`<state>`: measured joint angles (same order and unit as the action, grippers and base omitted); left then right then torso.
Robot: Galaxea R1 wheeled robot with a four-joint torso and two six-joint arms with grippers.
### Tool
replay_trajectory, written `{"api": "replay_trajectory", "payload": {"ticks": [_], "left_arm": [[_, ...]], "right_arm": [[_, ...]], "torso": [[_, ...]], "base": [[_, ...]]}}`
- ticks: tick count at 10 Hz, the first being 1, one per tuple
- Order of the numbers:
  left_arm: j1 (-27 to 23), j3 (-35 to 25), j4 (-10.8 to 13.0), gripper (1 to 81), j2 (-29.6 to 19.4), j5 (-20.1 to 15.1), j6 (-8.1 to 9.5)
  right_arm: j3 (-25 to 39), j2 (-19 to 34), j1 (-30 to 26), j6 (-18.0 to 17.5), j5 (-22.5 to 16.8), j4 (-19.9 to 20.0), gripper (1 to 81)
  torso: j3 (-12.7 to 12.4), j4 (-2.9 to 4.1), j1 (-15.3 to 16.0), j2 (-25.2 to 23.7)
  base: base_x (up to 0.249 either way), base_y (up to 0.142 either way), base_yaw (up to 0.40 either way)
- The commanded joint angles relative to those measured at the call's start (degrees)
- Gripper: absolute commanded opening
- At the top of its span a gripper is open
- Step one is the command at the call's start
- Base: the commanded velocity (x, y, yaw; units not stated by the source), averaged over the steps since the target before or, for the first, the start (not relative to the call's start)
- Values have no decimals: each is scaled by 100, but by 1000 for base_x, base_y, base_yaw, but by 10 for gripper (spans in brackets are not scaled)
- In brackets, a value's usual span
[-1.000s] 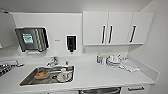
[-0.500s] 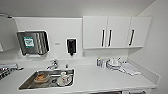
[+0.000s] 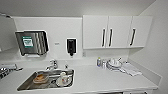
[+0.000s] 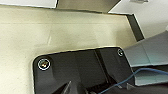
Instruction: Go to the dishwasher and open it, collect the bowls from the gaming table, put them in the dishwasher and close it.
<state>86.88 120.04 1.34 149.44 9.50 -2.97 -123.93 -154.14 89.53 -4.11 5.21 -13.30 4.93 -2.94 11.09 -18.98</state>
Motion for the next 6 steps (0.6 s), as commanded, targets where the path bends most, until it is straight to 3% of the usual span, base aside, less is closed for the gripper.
{"api": "replay_trajectory", "payload": {"ticks": [1,2,3,5,6], "left_arm": [[-220,-2037,59,811,-1777,360,-28],[-184,-2676,68,811,-2320,623,-45],[-158,-3105,77,811,-2783,772,-45],[-158,-3790,145,811,-3522,912,-54],[-158,-4164,305,811,-3860,1072,-45]], "right_arm": [[1302,1031,-589,-20,-222,3,811],[1539,1259,-658,-37,-222,12,811],[1688,1417,-730,-107,-230,12,811],[2073,1759,-896,-212,-256,12,811],[2234,1910,-992,-257,-354,12,811]], "torso": [[506,0,347,-536],[329,0,468,-743],[310,0,594,-925],[402,0,802,-1239],[417,0,916,-1419]], "base": [[0,0,0],[0,0,0],[0,0,0],[0,0,0],[0,0,0]]}}
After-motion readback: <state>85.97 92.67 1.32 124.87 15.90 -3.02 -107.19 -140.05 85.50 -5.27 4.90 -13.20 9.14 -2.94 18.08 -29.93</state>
